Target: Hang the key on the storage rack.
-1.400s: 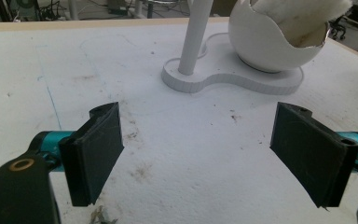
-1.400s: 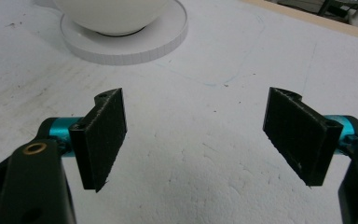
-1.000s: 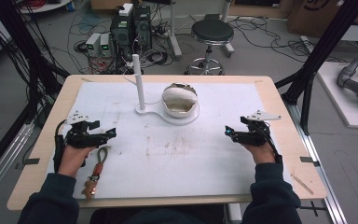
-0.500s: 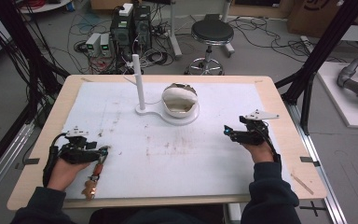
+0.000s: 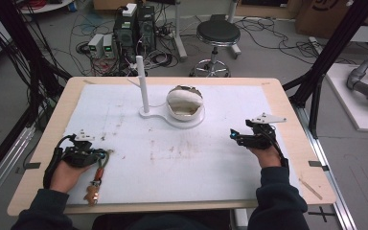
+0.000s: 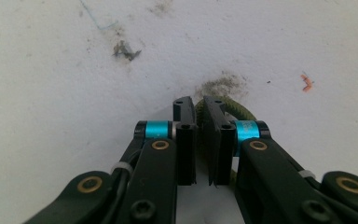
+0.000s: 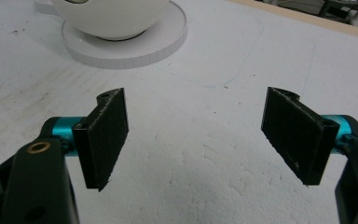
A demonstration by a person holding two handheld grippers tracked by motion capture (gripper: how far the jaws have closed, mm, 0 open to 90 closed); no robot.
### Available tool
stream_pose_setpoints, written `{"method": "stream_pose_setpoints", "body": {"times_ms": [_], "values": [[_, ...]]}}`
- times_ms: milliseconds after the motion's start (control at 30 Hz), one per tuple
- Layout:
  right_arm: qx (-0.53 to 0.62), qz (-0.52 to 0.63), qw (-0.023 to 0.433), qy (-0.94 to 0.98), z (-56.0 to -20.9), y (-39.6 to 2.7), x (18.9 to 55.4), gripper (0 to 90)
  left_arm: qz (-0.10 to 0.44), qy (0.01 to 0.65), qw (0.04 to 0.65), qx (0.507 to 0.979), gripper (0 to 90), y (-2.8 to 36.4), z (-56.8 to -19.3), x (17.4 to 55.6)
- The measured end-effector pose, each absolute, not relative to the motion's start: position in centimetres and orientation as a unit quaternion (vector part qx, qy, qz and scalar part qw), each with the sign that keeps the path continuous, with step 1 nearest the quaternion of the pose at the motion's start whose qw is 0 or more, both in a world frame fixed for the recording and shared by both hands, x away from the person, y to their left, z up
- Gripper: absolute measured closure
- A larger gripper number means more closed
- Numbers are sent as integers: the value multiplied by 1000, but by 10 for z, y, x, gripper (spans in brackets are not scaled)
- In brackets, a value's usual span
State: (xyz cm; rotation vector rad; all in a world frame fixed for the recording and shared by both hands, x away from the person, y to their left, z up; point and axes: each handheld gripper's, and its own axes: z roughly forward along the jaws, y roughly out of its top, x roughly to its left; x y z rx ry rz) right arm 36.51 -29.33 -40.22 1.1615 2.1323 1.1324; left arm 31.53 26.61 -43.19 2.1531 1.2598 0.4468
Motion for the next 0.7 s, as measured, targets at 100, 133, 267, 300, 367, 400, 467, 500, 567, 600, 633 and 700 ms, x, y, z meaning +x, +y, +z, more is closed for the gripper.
{"method": "stream_pose_setpoints", "body": {"times_ms": [100, 133, 267, 300, 367, 400, 467, 500, 567, 600, 633, 700], "values": [[422, 411, 231, 775, -402, -293, 365, 231, 177, 478, 317, 800, 838, 263, -430, 319], [420, 411, 232, 775, -402, -293, 365, 231, 181, 480, 326, 794, 839, 262, -429, 322], [420, 412, 233, 774, -402, -293, 365, 231, 196, 484, 337, 783, 838, 258, -428, 334], [420, 412, 233, 774, -402, -293, 365, 231, 202, 487, 338, 780, 839, 256, -428, 338], [422, 413, 233, 773, -401, -292, 365, 231, 210, 483, 336, 781, 838, 253, -429, 346], [421, 412, 234, 773, -401, -293, 364, 231, 216, 483, 335, 780, 838, 252, -430, 349], [421, 412, 235, 773, -401, -293, 365, 231, 216, 489, 342, 773, 829, 249, -432, 352], [422, 412, 234, 773, -402, -293, 365, 231, 209, 492, 345, 771, 781, 249, -432, 352], [422, 413, 232, 773, -402, -293, 365, 231, 198, 508, 344, 765, 524, 249, -430, 349], [421, 412, 232, 774, -402, -293, 365, 231, 200, 513, 350, 758, 502, 250, -427, 343], [421, 411, 231, 775, -402, -293, 365, 231, 198, 516, 352, 756, 494, 251, -425, 340], [420, 411, 232, 775, -402, -293, 365, 231, 190, 520, 349, 756, 486, 253, -423, 331]]}}
